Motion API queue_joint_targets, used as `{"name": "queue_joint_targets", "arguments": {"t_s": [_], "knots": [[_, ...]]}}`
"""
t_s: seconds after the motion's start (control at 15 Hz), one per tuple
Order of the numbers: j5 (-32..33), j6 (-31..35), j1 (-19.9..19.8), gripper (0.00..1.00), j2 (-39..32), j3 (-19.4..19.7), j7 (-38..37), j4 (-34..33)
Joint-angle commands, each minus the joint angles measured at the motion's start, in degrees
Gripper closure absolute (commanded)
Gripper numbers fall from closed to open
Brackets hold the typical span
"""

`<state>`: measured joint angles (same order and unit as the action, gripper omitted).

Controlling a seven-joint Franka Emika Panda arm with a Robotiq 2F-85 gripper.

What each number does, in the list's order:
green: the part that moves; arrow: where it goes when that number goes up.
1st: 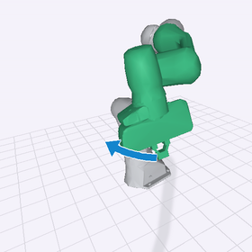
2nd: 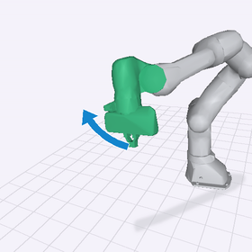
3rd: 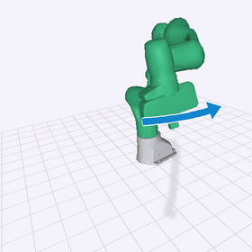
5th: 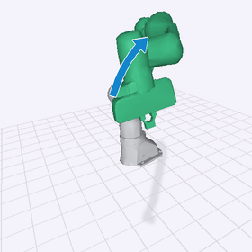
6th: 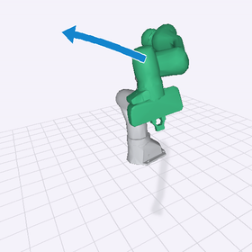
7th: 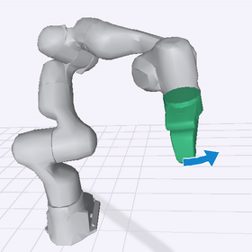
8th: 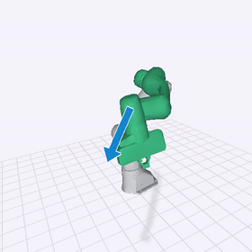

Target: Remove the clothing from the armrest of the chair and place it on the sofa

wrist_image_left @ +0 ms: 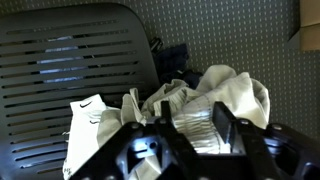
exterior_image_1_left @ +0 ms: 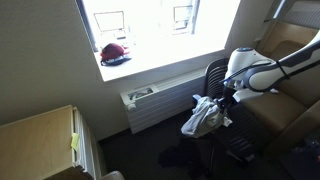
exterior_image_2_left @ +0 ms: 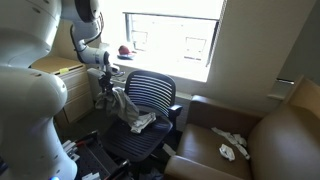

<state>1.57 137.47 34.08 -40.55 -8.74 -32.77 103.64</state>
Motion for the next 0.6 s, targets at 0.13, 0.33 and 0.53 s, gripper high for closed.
{"name": "queue_joint_targets", "arguments": {"t_s": [0.13, 0.33, 0.53], "knots": [[-0.3, -0.3, 0.1, 0.97, -1.4, 0.0, 2.0, -1.3], [-0.2, -0.7, 0.2, 1.0, -1.9, 0.0, 2.0, -2.2], [-0.4, -0.9, 0.0, 0.99, -2.0, -0.3, 2.6, -3.4]]}}
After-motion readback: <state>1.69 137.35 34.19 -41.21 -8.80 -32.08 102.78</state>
